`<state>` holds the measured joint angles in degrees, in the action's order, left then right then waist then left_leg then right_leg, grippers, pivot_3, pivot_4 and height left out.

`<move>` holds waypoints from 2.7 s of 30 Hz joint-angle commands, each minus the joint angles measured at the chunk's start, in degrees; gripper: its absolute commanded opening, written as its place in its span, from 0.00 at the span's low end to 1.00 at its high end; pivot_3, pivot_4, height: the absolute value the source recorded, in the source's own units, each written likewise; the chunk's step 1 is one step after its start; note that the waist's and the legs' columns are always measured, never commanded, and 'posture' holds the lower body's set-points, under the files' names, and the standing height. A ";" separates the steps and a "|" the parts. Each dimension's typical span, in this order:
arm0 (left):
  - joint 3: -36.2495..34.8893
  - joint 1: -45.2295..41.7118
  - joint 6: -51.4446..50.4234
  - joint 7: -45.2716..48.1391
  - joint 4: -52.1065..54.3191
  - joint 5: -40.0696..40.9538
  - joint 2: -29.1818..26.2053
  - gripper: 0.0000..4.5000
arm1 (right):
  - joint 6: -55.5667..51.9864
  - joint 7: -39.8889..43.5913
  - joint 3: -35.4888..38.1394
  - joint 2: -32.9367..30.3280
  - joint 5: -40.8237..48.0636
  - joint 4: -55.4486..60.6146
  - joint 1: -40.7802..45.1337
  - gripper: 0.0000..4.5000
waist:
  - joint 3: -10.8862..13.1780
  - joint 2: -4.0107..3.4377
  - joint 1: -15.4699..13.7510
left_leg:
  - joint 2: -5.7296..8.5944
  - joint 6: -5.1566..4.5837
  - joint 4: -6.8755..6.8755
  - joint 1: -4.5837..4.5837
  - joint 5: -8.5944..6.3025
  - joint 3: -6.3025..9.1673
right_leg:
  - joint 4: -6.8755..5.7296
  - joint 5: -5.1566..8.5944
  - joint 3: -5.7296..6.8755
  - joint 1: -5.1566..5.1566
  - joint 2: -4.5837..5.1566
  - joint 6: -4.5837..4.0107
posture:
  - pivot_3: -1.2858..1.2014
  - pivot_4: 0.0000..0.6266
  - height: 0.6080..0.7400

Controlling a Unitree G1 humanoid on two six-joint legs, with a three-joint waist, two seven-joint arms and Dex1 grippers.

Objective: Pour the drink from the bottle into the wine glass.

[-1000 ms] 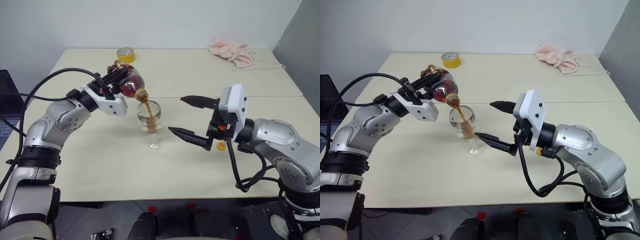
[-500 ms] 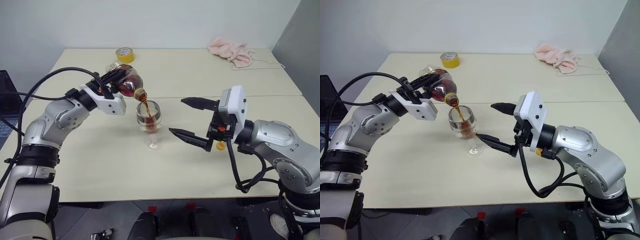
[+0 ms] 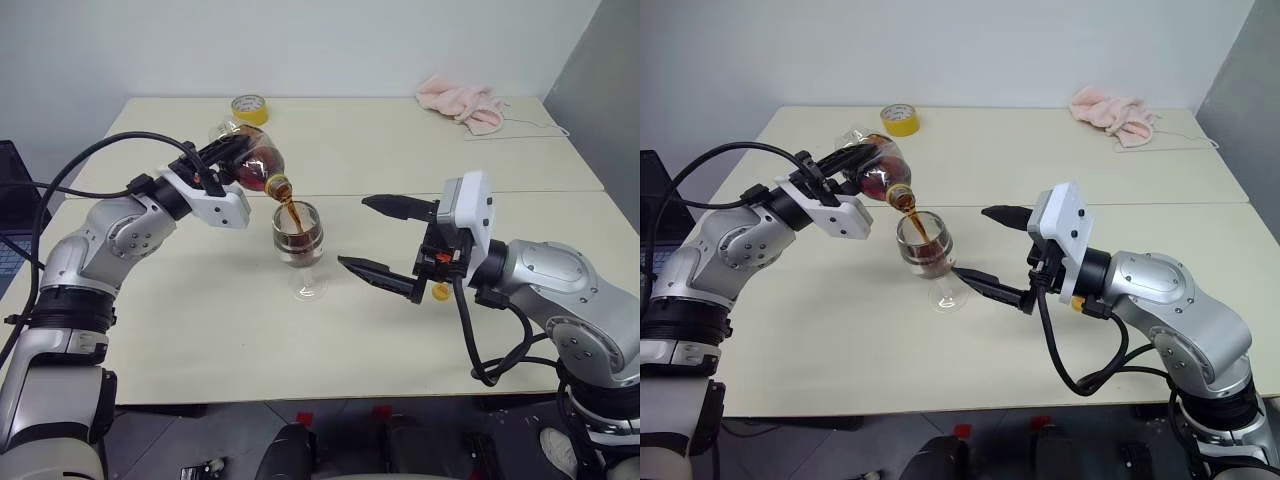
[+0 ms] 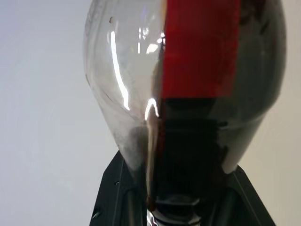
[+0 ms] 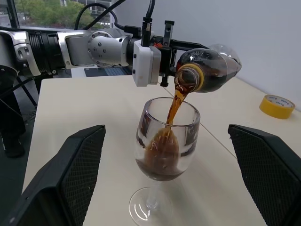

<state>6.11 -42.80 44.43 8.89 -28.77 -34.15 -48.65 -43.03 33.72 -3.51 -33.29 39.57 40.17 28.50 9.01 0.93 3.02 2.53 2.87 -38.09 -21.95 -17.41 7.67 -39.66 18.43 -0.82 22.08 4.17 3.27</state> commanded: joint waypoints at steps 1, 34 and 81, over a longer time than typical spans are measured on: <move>-0.83 -1.90 0.82 -1.93 0.90 0.02 -1.56 0.19 | 0.86 0.08 0.63 0.13 0.68 2.06 0.02 1.00 | 0.00 0.00 0.00 | 0.00 0.00 0.00 0.00 0.00 0.00 | 0.00 0.00 0.00 0.00 0.00 0.00 | 0.52 0.24 1.00; -0.16 -2.22 2.09 -3.74 -0.59 -0.91 -2.05 0.19 | 0.71 -0.19 0.40 0.27 0.64 2.33 0.03 1.00 | 0.00 0.00 0.08 | 0.00 0.00 0.00 -0.01 0.00 -0.02 | -0.14 0.00 -0.01 0.08 0.00 0.00 | 0.52 0.24 1.00; -0.15 -0.05 0.51 -1.06 1.19 2.14 -0.70 0.19 | 0.93 0.20 0.52 0.14 0.76 2.57 -0.64 1.00 | 0.00 0.00 0.11 | 0.00 0.00 -0.02 -0.01 0.00 -0.03 | -0.20 0.00 -0.01 0.10 0.01 0.00 | 0.52 0.24 1.00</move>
<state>7.08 -42.75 45.45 7.32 -29.73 -34.43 -49.20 -43.03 33.73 -3.54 -33.27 39.59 40.79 27.71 9.01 0.94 3.13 2.53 2.87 -38.10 -21.96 -17.41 7.64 -39.86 18.43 -0.84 22.19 4.18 3.28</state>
